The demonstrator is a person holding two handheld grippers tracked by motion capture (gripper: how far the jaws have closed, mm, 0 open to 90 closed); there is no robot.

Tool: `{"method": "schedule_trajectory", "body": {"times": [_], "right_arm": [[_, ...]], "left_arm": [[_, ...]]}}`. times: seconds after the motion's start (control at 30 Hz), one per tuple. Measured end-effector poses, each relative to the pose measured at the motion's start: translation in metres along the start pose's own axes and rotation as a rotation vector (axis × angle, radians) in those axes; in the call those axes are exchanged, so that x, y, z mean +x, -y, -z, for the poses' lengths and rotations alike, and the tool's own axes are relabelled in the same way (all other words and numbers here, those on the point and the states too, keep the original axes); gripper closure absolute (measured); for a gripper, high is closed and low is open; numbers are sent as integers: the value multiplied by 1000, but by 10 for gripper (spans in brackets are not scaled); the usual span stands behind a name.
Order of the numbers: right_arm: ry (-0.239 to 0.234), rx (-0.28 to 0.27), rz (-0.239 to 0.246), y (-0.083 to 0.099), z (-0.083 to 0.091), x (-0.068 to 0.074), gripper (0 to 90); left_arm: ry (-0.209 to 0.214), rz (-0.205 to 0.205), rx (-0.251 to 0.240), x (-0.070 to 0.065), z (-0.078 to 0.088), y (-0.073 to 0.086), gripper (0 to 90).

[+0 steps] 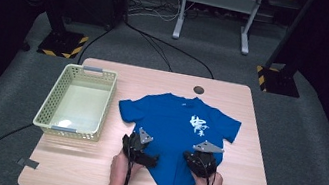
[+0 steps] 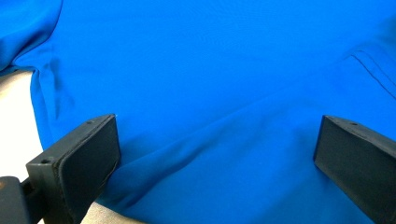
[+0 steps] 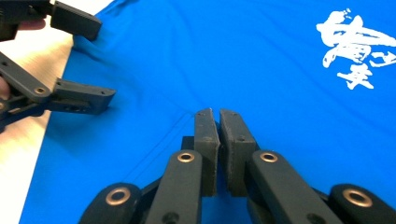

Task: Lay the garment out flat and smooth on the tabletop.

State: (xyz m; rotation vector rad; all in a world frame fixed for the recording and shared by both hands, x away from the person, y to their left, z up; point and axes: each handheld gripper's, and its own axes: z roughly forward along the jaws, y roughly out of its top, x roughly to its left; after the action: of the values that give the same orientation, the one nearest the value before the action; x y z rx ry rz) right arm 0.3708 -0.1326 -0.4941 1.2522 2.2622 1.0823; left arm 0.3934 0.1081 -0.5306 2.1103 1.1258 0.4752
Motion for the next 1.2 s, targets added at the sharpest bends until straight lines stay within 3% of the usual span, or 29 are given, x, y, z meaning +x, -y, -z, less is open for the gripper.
{"method": "schedule_trajectory", "body": {"times": [0.67, 1.0, 1.2], "right_arm": [[-7, -31, -15, 3, 14, -8, 863], [-20, -32, -31, 4, 12, -11, 863], [-12, -38, -17, 4, 17, -10, 864]], "left_arm": [[0, -1, -1, 0, 0, 0, 0], [0, -4, 1, 0, 0, 0, 0], [0, -1, 0, 0, 0, 0, 0]]}}
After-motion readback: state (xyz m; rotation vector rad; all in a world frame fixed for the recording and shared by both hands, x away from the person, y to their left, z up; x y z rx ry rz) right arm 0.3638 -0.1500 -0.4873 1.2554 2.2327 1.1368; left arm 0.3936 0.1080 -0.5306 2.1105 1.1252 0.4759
